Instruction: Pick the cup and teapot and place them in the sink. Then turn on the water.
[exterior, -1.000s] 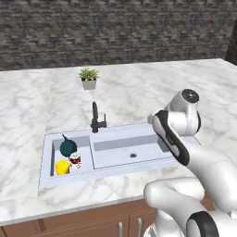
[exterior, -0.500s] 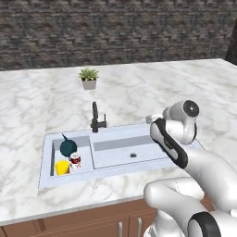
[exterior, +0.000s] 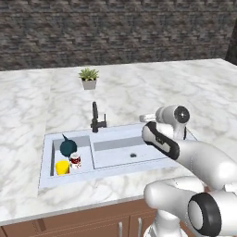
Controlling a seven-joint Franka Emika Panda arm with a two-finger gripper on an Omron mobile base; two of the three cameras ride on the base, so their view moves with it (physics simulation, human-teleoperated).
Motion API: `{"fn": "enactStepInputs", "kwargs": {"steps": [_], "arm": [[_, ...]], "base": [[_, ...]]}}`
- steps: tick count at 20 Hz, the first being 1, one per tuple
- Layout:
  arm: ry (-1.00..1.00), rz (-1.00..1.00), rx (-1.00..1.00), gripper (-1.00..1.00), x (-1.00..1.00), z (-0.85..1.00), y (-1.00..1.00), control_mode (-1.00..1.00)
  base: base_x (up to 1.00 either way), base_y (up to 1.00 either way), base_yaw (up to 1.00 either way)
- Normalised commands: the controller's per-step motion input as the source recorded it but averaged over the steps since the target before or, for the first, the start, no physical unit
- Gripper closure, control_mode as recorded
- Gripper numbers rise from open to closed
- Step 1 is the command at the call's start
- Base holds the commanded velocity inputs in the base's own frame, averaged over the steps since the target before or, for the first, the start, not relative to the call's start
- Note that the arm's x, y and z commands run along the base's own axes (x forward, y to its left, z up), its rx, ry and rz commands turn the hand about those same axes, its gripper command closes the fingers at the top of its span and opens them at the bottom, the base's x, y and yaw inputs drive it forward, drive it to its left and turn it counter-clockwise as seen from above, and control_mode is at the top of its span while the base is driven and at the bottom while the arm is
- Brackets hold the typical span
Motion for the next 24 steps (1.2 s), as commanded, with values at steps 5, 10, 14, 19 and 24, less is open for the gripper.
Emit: {"fn": "enactStepInputs", "kwargs": {"steps": [5,10,14,19,24], "arm": [[-0.06,0.0,0.0,-1.0,0.35,0.0,0.2,-1.0],[-0.03,0.0,0.0,-1.0,0.07,-0.05,0.3,-1.0],[-0.03,0.0,0.0,-1.0,0.0,-0.04,0.34,-1.0],[-0.01,0.0,0.0,-1.0,0.04,0.0,0.31,-1.0],[0.0,0.01,0.0,-1.0,0.05,-0.02,0.21,-1.0]], "base": [[0.0,0.0,0.0],[0.0,0.0,0.0],[0.0,0.0,0.0],[0.0,0.0,0.0],[0.0,0.0,0.0]]}}
